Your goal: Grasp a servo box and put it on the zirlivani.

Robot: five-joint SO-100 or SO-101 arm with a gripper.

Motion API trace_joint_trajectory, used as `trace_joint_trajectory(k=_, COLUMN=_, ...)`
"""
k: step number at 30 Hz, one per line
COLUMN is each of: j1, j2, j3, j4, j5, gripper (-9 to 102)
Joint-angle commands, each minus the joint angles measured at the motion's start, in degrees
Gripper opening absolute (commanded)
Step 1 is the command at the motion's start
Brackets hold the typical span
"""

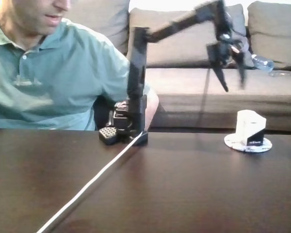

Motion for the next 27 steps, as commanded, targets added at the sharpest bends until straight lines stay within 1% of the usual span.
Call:
trace_joint_trajectory(k=1, j1=15.73, j2=5.27, j3=3.69, j4=3.52, j5=1.32, gripper=0)
trace_joint_trajectory(k=5, j1=31.46, j2=8.17, j3=11.34, j4=2.11, j5=1.14, gripper=0)
trace_joint_trajectory(k=8, j1=40.78, j2=14.5, j3=16.26, j4=1.67, j5=-0.18, gripper=1)
trace_joint_trajectory(k=11, j1=50.36, j2=25.66, j3=20.48, j4=1.32, j5=-1.58, gripper=1)
trace_joint_trajectory(k=15, j1=65.04, j2=43.24, j3=31.99, j4=-3.52, j5=-3.87, gripper=0)
trace_joint_trajectory(k=17, j1=68.47, j2=50.71, j3=41.31, j4=-6.33, j5=-6.94, gripper=0)
trace_joint_trajectory(k=21, j1=69.61, j2=61.87, j3=61.0, j4=-12.92, j5=-9.76, gripper=0)
trace_joint_trajectory(k=22, j1=70.31, j2=64.34, j3=62.67, j4=-14.5, j5=-10.9, gripper=0)
trace_joint_trajectory(k=25, j1=71.37, j2=69.87, j3=66.71, j4=-15.82, j5=-15.21, gripper=0)
trace_joint_trajectory(k=27, j1=71.37, j2=72.16, j3=71.81, j4=-18.72, j5=-17.23, gripper=0)
